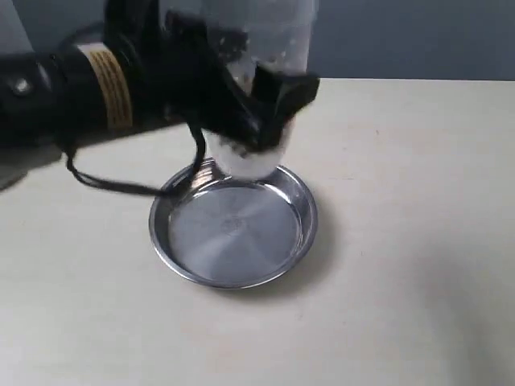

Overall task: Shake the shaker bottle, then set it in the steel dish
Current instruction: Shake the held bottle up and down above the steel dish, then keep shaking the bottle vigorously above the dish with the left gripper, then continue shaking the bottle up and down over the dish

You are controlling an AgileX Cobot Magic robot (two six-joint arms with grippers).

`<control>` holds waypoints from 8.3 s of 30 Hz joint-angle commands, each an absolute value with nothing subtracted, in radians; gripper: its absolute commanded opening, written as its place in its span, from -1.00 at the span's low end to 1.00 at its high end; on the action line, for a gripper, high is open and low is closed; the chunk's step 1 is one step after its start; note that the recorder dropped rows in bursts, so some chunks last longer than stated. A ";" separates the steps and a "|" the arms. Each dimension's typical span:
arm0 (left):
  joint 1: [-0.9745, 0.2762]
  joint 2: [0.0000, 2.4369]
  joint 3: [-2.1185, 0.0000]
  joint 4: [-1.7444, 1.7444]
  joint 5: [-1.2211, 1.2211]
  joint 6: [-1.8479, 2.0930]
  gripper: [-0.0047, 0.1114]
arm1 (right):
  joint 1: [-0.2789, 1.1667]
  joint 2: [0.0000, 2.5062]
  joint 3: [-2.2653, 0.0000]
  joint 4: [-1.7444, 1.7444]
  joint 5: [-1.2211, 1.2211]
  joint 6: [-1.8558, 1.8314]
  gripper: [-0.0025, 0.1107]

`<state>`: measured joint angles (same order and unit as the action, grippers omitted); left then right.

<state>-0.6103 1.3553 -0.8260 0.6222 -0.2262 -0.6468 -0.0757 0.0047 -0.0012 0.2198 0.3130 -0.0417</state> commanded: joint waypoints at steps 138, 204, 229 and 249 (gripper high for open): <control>-0.551 1.506 -0.670 0.013 -0.366 -0.231 -0.91 | -0.079 0.000 0.000 0.219 0.305 -0.044 -0.97; -0.596 1.487 -0.674 0.168 -0.387 -0.220 -0.91 | -0.079 0.000 0.000 0.219 0.305 -0.044 -0.97; -0.600 1.439 -0.649 0.162 -0.363 -0.233 -0.91 | -0.079 0.000 0.000 0.219 0.305 -0.044 -0.97; -0.597 1.303 -0.753 0.285 -0.248 -0.265 -0.91 | -0.079 0.000 0.000 0.219 0.305 -0.044 -0.97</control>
